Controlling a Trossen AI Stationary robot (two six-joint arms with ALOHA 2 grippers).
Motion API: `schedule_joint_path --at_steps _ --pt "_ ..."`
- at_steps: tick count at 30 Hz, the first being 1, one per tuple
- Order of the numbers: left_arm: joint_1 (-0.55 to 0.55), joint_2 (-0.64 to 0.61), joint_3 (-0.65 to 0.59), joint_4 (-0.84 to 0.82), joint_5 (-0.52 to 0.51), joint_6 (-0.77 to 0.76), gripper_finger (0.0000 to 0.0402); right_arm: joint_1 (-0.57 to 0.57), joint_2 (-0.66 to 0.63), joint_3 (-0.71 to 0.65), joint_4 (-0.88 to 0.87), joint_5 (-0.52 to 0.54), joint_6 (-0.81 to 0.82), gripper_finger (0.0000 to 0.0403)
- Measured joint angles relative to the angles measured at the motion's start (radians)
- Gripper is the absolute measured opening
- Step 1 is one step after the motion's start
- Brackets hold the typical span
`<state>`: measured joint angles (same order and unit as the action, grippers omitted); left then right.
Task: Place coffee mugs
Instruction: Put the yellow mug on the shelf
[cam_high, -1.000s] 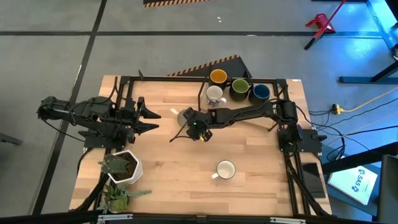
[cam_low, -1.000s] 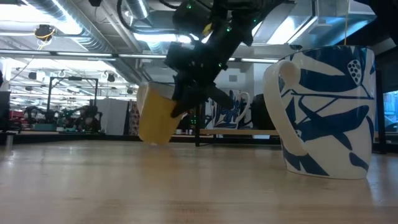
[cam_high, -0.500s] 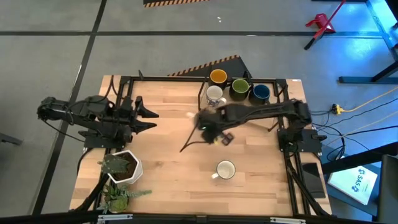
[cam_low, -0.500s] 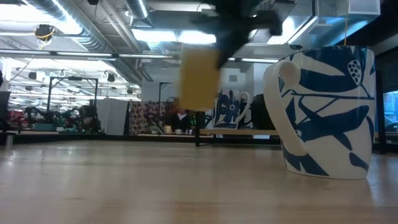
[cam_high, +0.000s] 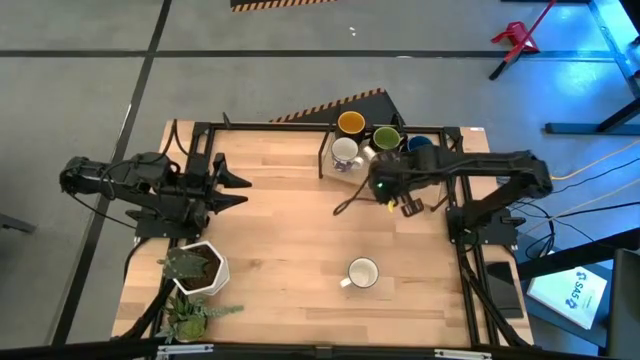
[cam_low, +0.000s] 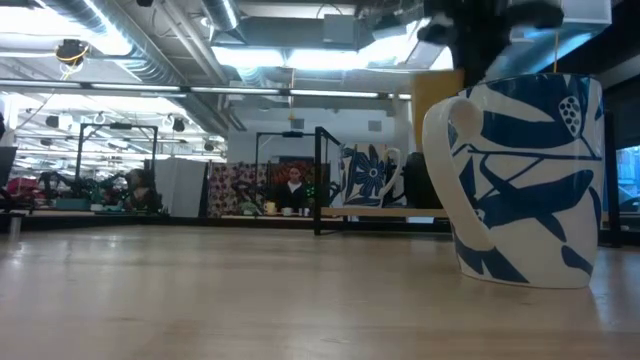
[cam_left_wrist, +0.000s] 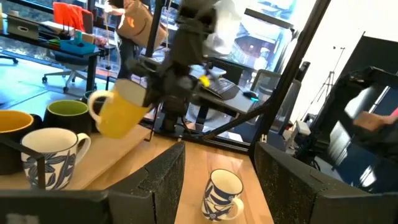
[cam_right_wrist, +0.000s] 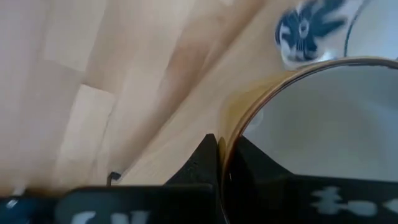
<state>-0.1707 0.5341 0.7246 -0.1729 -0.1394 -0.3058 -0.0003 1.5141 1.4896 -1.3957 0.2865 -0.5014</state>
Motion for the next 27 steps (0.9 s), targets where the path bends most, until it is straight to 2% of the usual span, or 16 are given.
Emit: schedule_joint_path --at_steps 3,5,11,27 --pt "0.0 0.0 0.0 -0.002 0.0 0.0 0.0188 -0.032 -0.075 -0.123 0.088 -0.01 0.0 0.0004" --pt "0.0 0.0 0.0 -0.002 -0.001 0.0 0.0188 -0.051 -0.102 -0.193 0.157 -0.053 -0.013 0.0003" --pt "0.0 0.0 0.0 -0.002 -0.01 0.0 0.0188 -0.094 -0.097 -0.331 0.269 -0.122 -0.102 0.0003" --pt "0.0 0.0 0.0 -0.016 -0.032 0.001 0.0188 -0.325 -0.092 -0.325 0.279 -0.26 -0.268 0.0003"
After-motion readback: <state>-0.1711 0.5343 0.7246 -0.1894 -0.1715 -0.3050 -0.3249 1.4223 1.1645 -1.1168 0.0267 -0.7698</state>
